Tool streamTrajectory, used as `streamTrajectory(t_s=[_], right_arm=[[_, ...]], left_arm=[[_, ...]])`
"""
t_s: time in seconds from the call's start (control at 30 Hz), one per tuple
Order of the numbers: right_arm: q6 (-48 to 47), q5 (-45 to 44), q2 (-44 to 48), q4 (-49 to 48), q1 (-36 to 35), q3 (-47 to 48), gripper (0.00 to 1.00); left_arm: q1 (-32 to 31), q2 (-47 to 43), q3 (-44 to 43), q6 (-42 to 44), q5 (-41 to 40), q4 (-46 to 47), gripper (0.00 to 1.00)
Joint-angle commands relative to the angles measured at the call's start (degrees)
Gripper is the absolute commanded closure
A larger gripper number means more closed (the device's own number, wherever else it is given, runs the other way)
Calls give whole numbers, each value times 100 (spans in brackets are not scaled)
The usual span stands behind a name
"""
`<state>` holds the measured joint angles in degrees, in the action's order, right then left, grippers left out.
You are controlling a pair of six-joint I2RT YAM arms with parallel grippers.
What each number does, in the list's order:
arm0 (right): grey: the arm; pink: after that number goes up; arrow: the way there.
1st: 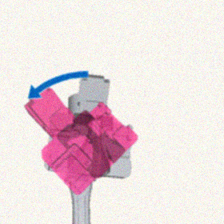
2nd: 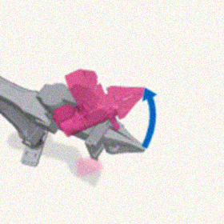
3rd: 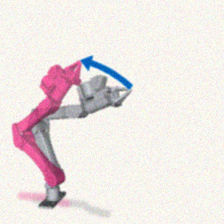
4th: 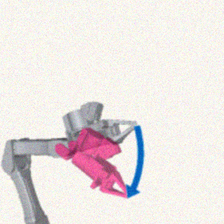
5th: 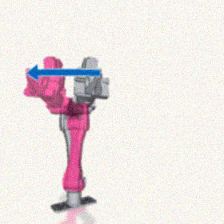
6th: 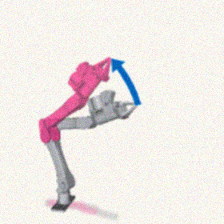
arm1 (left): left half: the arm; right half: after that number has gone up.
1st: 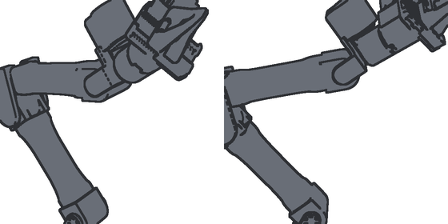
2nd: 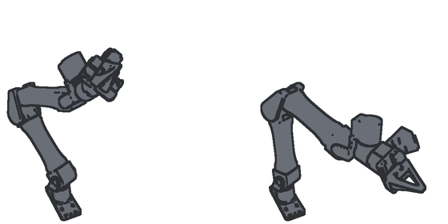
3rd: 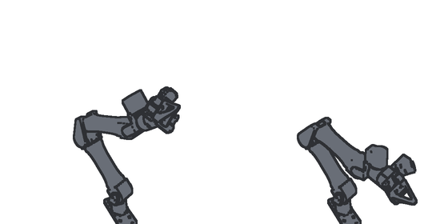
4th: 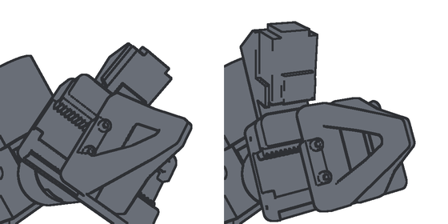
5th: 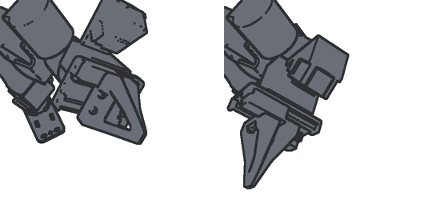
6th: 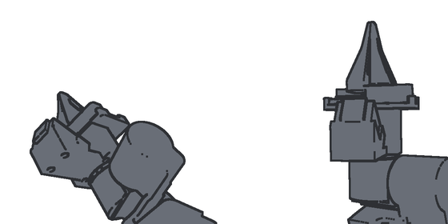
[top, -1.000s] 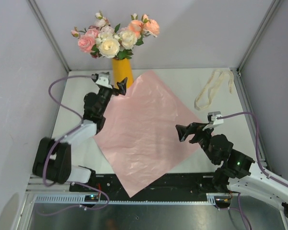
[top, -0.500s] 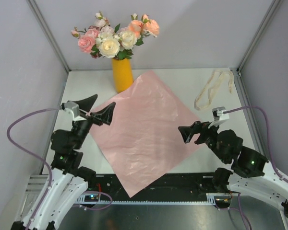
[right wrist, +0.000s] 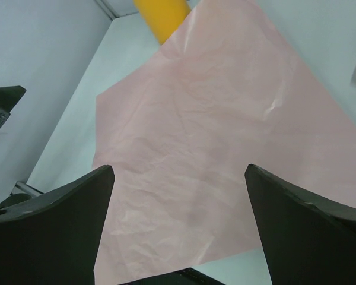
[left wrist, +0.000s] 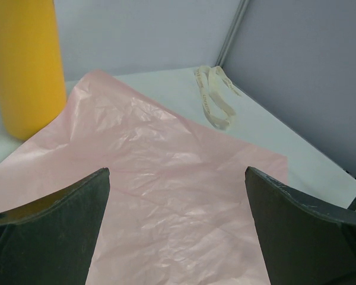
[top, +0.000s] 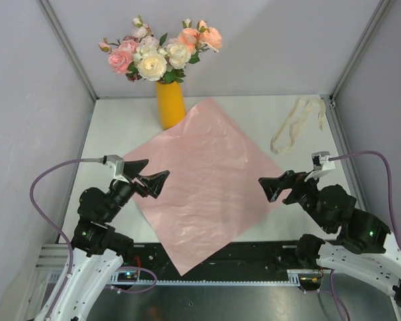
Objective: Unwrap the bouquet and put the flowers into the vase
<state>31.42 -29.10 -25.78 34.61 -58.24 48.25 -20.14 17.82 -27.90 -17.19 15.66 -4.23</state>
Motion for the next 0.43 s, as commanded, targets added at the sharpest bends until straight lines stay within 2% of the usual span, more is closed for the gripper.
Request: streamTrajectory(t_s=[0.0,0.4], right_arm=[[-56,-131,175,49,28,105,1],[-30,-182,294,168,23,101,1]], left_arm=[[-27,-120,-40,-247,-78,-68,0],[-10,-282,-24,-386,-289,-104,0]])
